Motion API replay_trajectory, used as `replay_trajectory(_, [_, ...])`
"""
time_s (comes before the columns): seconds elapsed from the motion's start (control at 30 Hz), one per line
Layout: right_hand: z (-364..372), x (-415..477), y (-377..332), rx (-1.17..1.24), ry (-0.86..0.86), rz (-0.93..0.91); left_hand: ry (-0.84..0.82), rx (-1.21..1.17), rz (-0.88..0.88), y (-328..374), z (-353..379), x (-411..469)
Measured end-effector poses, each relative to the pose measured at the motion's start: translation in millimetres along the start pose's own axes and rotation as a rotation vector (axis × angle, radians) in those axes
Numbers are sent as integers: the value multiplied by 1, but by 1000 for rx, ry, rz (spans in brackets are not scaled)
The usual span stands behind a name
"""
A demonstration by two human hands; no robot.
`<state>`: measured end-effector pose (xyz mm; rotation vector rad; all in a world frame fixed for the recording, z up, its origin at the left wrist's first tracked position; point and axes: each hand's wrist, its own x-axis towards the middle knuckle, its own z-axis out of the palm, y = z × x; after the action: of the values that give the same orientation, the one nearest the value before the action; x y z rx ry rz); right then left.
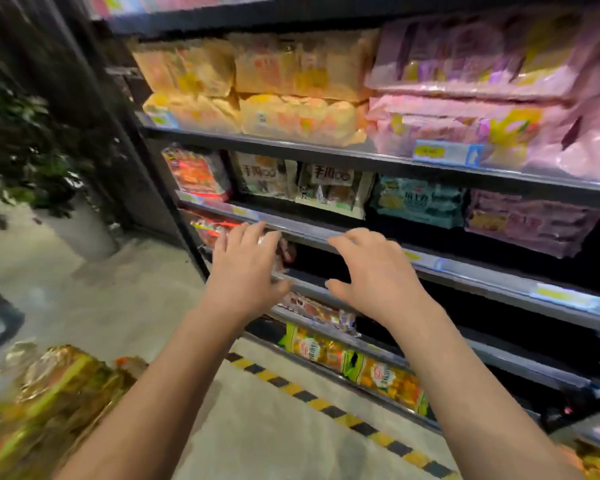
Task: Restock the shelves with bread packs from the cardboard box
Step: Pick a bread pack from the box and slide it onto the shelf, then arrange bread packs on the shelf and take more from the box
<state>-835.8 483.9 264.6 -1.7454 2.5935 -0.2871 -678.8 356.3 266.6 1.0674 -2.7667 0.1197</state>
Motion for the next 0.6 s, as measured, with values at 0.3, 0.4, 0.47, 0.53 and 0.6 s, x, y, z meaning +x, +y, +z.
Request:
replay_trajectory(0.3, [-5,29,-107,70,-2,-242,-41,60,-337,-85,-30,-92])
replay_trajectory(0.4, [3,36,-155,81,-30,-337,-82,65,-456,-121,-38,-126])
replay_trajectory(0.47, [11,41,-188,88,-64,-400,-101,65,-527,-146,-41,-150])
replay_trajectory(0.53, [18,44,-222,86,-100,-455,-119,56,-595,-173,-42,-174])
replay_trajectory(0.6, [26,45,-258,92,-120,-489,-132,58,-653,-201,-41,-198])
